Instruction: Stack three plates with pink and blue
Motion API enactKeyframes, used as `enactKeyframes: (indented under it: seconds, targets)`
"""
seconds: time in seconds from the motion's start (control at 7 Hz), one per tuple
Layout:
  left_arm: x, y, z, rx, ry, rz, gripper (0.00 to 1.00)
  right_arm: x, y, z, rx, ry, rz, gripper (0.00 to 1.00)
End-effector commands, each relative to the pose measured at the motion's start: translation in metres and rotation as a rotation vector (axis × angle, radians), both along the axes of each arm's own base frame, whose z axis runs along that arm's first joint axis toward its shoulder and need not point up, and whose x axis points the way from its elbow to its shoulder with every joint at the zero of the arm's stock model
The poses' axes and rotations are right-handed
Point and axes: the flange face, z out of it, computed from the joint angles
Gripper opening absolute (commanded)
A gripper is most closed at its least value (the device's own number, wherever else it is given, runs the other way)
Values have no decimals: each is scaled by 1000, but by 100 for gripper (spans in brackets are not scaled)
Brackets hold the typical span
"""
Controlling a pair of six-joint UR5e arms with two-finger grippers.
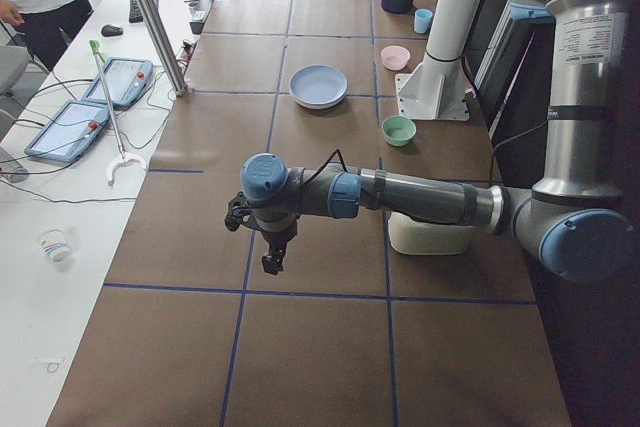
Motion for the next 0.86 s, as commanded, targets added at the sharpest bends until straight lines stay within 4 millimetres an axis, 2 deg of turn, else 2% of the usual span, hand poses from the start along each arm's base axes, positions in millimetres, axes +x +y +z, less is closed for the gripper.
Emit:
enactKeyframes:
  seconds: [0.0,0.29,0.71]
  targets:
    - [-1,5,3,-9,0,-5,100,-8,0,7,-20,-3,-13,100]
    - [-2,6,-9,18,2,-5,100,-10,0,-7,6,-39,-16,100]
    - [-1,6,-10,19,6,-3,100,-10,0,-10,10,-44,-16,100]
